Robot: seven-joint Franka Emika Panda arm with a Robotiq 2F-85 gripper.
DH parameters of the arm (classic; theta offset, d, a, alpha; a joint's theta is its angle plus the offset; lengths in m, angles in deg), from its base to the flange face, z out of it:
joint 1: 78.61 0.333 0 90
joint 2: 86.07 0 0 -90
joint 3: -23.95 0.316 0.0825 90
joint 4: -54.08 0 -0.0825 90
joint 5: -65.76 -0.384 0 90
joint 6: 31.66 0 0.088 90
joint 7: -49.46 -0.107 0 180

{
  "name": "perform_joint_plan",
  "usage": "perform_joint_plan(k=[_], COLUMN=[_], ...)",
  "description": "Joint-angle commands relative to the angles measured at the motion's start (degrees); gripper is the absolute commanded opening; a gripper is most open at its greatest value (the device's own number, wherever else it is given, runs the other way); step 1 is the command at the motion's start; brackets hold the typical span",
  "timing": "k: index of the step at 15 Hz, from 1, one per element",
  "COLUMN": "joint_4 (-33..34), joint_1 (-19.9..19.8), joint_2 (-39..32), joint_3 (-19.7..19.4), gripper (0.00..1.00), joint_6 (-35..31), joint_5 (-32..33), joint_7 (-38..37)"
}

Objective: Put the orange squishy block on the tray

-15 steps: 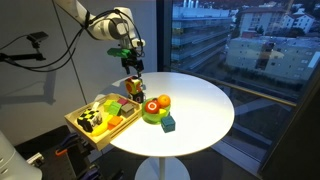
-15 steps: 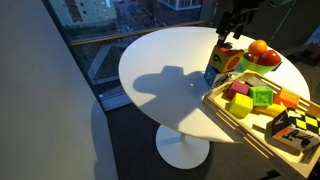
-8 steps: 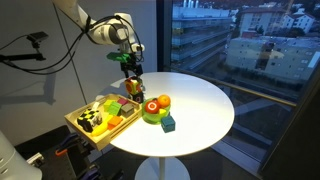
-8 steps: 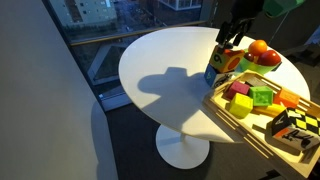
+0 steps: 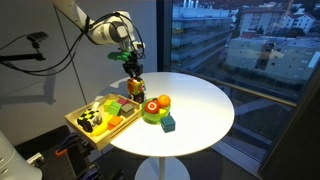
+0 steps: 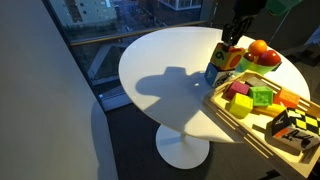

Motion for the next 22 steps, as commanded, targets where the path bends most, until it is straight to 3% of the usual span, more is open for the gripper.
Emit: perform_joint_plan(k=[1,3,10,11,12,13,15,22], joint_4=[-1.53,-1.9,-4.18,-4.7,-5.03,-5.39,-6.17,-6.88], joint_1=[1.2,1.2,0.64,0.54,0.42,0.35,0.24,-0.09], joint_2=[3.81,5.99,13.21,14.01,14.53,15.07,15.91,16.02], joint_3=[-0.79,-0.38,0.36,0.38,0.39,0.39,0.37,0.04], gripper=[0.17,0.01,0.02,0.08,0.28,0.29,0.42,0.97], joint_6=[2.54,4.9,11.08,10.94,11.04,10.93,10.33,8.78], joint_5=[2.24,1.48,0.44,0.54,-0.09,-0.39,-0.9,-3.89], joint_7=[-2.74,-2.69,-1.41,-1.29,-0.67,-0.47,0.11,2.38])
